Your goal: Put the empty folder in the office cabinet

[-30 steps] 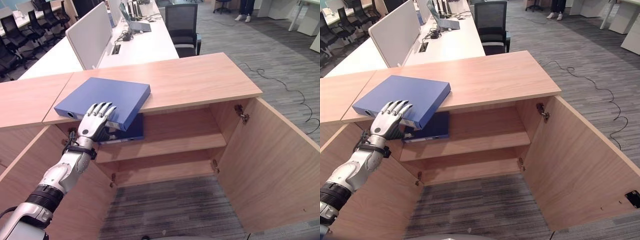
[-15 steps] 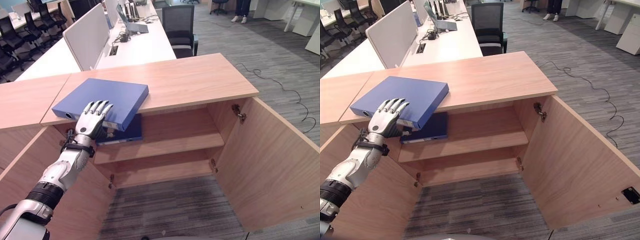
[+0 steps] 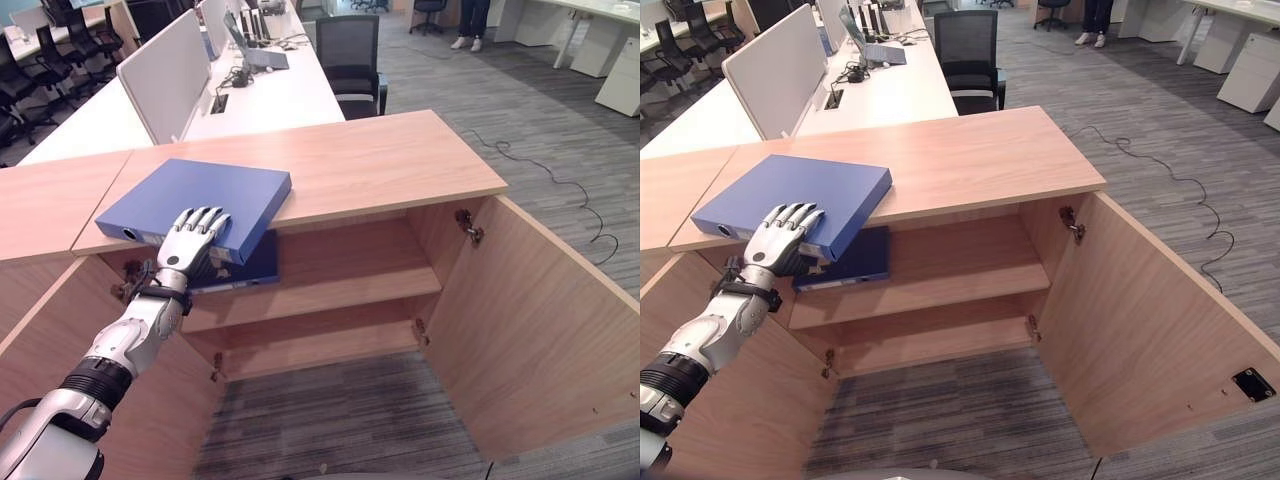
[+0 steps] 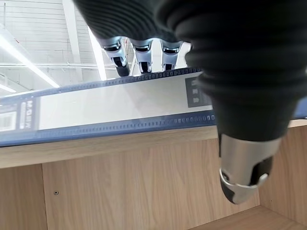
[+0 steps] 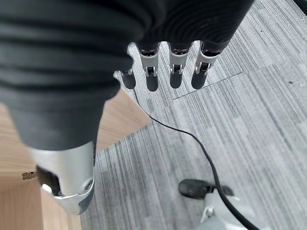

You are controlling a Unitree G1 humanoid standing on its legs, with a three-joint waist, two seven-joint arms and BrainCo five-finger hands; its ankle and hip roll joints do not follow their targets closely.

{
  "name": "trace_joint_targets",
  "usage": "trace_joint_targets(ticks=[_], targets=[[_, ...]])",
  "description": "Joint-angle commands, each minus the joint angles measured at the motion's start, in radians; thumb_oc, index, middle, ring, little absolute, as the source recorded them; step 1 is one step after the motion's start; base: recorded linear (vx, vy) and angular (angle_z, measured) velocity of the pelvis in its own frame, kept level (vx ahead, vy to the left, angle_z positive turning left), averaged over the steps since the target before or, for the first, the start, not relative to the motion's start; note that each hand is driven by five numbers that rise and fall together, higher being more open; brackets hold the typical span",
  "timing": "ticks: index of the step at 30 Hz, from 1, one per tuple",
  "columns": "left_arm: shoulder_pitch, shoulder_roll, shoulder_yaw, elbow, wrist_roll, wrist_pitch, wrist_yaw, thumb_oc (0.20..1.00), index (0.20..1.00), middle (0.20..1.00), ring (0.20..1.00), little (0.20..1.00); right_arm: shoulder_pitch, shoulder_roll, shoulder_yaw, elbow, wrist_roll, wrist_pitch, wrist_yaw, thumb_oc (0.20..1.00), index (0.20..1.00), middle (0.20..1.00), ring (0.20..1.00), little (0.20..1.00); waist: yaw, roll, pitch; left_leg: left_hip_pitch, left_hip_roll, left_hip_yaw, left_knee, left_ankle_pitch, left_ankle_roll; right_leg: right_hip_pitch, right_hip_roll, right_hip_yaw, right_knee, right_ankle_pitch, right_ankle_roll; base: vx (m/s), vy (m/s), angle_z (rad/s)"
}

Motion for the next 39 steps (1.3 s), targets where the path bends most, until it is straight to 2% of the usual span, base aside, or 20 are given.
trace_joint_targets(ticks=[1, 15, 16, 17, 28, 39], targets=[[-0.164, 0.033, 0.020, 0.055, -0.002, 0.016, 0.018, 1.000, 1.000, 1.000, 1.000, 1.000, -0.049, -0.015, 0.000, 0.008, 0.031, 0.000, -0.003, 1.000, 1.000, 1.000, 1.000, 1.000, -0.012, -0.034, 0.019, 0.011, 0.020, -0.005, 0.046, -0.045, -0.035, -0.007, -0.021, 0.061, 0.031, -0.074, 0.067, 0.00, 0.000, 0.00], [-0.179, 0.027, 0.007, 0.097, -0.010, 0.025, 0.017, 1.000, 1.000, 1.000, 1.000, 1.000, -0.042, -0.014, -0.006, 0.009, 0.051, -0.003, -0.001, 1.000, 1.000, 1.000, 1.000, 1.000, -0.023, -0.041, 0.016, 0.015, 0.020, 0.008, 0.042, -0.047, -0.034, -0.011, -0.019, 0.074, 0.030, -0.072, 0.070, 0.01, 0.003, -0.02], [-0.177, 0.026, 0.009, 0.099, -0.012, 0.025, 0.018, 0.837, 0.837, 0.837, 0.837, 0.837, -0.042, -0.013, -0.007, 0.008, 0.053, -0.004, -0.002, 1.000, 1.000, 1.000, 1.000, 1.000, -0.023, -0.042, 0.016, 0.016, 0.019, 0.009, 0.042, -0.046, -0.034, -0.011, -0.019, 0.073, 0.030, -0.072, 0.070, 0.00, 0.000, 0.00], [-0.182, 0.020, 0.009, 0.109, -0.024, 0.026, 0.019, 0.200, 0.200, 0.200, 0.200, 0.200, -0.043, -0.013, -0.008, 0.007, 0.057, -0.002, -0.001, 1.000, 1.000, 1.000, 1.000, 1.000, -0.023, -0.043, 0.017, 0.016, 0.020, 0.010, 0.041, -0.046, -0.034, -0.012, -0.019, 0.073, 0.031, -0.072, 0.070, 0.00, 0.000, 0.00], [-0.155, 0.009, 0.042, 0.086, -0.040, 0.023, 0.019, 0.200, 0.200, 0.200, 0.200, 0.200, -0.043, -0.008, -0.008, 0.007, 0.062, -0.001, 0.000, 1.000, 1.000, 1.000, 1.000, 1.000, -0.020, -0.047, 0.015, 0.019, 0.019, 0.011, 0.039, -0.048, -0.033, -0.010, -0.021, 0.074, 0.029, -0.071, 0.069, 0.00, 0.000, 0.00], [-0.140, -0.007, 0.085, 0.063, -0.093, 0.016, 0.029, 0.200, 0.200, 0.200, 0.200, 0.200, -0.052, -0.001, -0.043, 0.008, 0.131, -0.003, 0.008, 1.000, 1.000, 1.000, 1.000, 1.000, -0.018, -0.047, 0.010, 0.021, 0.017, 0.006, 0.040, -0.048, -0.031, -0.005, -0.020, 0.073, 0.034, -0.078, 0.066, 0.00, 0.000, 0.00]])
